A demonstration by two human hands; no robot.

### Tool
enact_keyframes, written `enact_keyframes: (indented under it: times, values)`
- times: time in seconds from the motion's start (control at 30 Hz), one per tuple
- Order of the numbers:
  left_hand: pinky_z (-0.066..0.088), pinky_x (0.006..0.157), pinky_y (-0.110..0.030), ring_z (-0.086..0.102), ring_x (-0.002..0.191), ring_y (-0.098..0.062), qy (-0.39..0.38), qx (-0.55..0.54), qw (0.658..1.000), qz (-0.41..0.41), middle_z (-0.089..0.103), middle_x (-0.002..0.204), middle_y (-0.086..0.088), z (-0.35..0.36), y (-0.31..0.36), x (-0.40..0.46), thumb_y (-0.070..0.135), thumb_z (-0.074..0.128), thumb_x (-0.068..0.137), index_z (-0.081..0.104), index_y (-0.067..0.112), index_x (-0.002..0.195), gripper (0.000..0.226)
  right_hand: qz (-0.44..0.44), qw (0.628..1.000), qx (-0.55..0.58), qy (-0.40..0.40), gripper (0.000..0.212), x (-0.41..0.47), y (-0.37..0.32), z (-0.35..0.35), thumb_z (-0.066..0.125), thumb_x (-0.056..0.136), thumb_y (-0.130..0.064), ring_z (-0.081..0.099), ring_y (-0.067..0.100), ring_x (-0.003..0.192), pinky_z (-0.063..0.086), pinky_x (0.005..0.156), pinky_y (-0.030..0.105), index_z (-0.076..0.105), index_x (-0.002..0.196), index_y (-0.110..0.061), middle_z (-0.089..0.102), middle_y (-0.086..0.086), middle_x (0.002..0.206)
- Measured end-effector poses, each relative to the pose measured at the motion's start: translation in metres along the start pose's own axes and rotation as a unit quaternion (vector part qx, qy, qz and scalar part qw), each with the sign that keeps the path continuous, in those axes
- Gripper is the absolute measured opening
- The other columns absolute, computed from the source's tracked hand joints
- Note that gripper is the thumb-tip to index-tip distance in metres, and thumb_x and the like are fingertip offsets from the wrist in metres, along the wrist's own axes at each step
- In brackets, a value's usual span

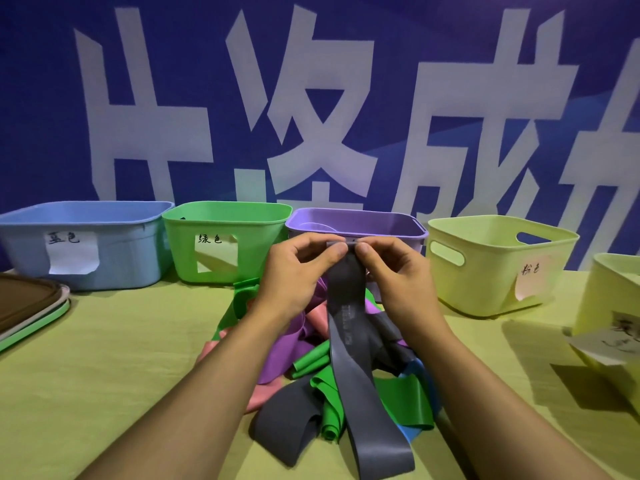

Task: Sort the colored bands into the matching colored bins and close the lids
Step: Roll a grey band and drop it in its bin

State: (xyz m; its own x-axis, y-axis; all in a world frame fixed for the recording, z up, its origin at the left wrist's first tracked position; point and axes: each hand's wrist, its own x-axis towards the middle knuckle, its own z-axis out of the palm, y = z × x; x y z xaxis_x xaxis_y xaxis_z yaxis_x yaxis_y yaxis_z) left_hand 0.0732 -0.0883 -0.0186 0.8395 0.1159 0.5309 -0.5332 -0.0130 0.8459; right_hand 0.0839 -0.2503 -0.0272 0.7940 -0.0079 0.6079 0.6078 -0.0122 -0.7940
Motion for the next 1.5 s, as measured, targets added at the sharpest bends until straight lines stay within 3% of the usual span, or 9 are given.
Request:
enact_keyframes:
  times: [0.3,0.4,0.5,0.57,0.93,1.1,1.23,1.4,1.5]
  values:
    - [0.058,0.085,-0.025,0.076,0.098,-0.016,-0.003,-0.049,0.999,-0.005,0.08,0.097,-0.001,0.0023,0.0026,-0.0037,-0.006,0.076,0.085,0.078,0.02,0.096,0.028,0.007,1.0,0.008,-0.021,0.018,-0.0016,0.001,-0.0012,0.067,0.097,-0.012,0.071,0.012,0.104,0.06,0.086,0.028,0.074,0.112,-0.021,0.076,-0.005,0.105]
    - [0.057,0.084,-0.024,0.076,0.098,-0.017,-0.008,-0.062,0.998,-0.007,0.08,0.097,-0.003,0.0025,0.002,-0.0037,-0.008,0.076,0.083,0.078,0.019,0.095,0.029,0.034,0.999,0.039,-0.019,0.02,-0.0035,-0.0027,0.0,0.069,0.094,-0.026,0.072,0.012,0.103,0.06,0.081,0.025,0.073,0.112,-0.02,0.077,-0.004,0.105]
    - [0.057,0.084,-0.024,0.076,0.097,-0.018,-0.015,-0.066,0.998,-0.009,0.08,0.097,-0.004,0.0042,0.0025,-0.0043,-0.01,0.075,0.083,0.078,0.016,0.095,0.029,0.062,0.997,0.046,-0.008,0.028,-0.0045,-0.0065,0.0016,0.068,0.087,-0.043,0.073,0.008,0.09,0.056,0.067,0.019,0.076,0.101,-0.021,0.078,-0.005,0.092]
    - [0.057,0.084,-0.022,0.076,0.095,-0.016,-0.016,-0.064,0.998,-0.006,0.08,0.096,-0.004,0.005,0.0028,-0.005,-0.011,0.075,0.082,0.078,0.015,0.094,0.029,0.062,0.997,0.035,-0.006,0.019,-0.0038,-0.0056,0.0025,0.069,0.092,-0.036,0.07,0.003,0.076,0.052,0.06,0.015,0.077,0.092,-0.019,0.077,-0.005,0.08]
    - [0.056,0.085,-0.025,0.073,0.099,-0.016,-0.046,-0.084,0.995,-0.009,0.079,0.101,-0.004,0.001,-0.0007,-0.0032,-0.016,0.073,0.079,0.075,0.012,0.099,0.034,0.048,0.997,0.035,-0.039,0.012,-0.0041,0.0006,0.0023,0.07,0.093,-0.022,0.074,0.014,0.095,0.059,0.083,0.028,0.077,0.103,-0.019,0.079,-0.001,0.097]
    - [0.053,0.104,-0.041,0.069,0.116,-0.028,-0.077,-0.096,0.992,-0.04,0.075,0.114,-0.011,0.0009,-0.004,-0.003,0.02,0.077,0.08,0.074,0.014,0.11,0.031,0.029,0.998,0.033,-0.045,0.015,-0.006,-0.0003,0.0014,0.069,0.095,-0.015,0.073,0.016,0.104,0.059,0.093,0.033,0.076,0.109,-0.017,0.078,-0.001,0.105]
    - [0.055,0.093,-0.052,0.074,0.094,-0.033,-0.03,-0.009,0.996,-0.08,0.078,0.094,-0.015,0.0042,-0.0051,-0.0052,0.069,0.076,0.076,0.079,0.017,0.092,0.055,0.028,0.997,0.05,-0.043,0.016,-0.0061,-0.0007,0.0001,0.069,0.095,-0.01,0.074,0.014,0.103,0.058,0.091,0.029,0.076,0.108,-0.014,0.079,-0.001,0.104]
    - [0.058,0.083,-0.04,0.074,0.082,-0.018,-0.004,-0.016,0.996,-0.09,0.079,0.085,-0.008,0.0061,-0.0003,-0.0063,0.034,0.076,0.088,0.079,0.015,0.084,0.02,0.036,0.997,0.053,-0.044,0.021,-0.007,-0.0013,-0.0011,0.07,0.094,-0.008,0.073,0.011,0.105,0.057,0.088,0.023,0.074,0.114,-0.011,0.078,-0.001,0.107]
    - [0.058,0.081,-0.03,0.074,0.086,-0.017,-0.014,-0.035,0.995,-0.089,0.079,0.09,-0.009,0.005,-0.0013,-0.0053,0.023,0.076,0.09,0.079,0.015,0.089,0.009,0.072,0.995,0.064,-0.037,0.029,-0.0075,-0.0006,0.0004,0.071,0.091,-0.028,0.072,0.014,0.107,0.059,0.09,0.03,0.073,0.116,-0.014,0.077,0.0,0.11]
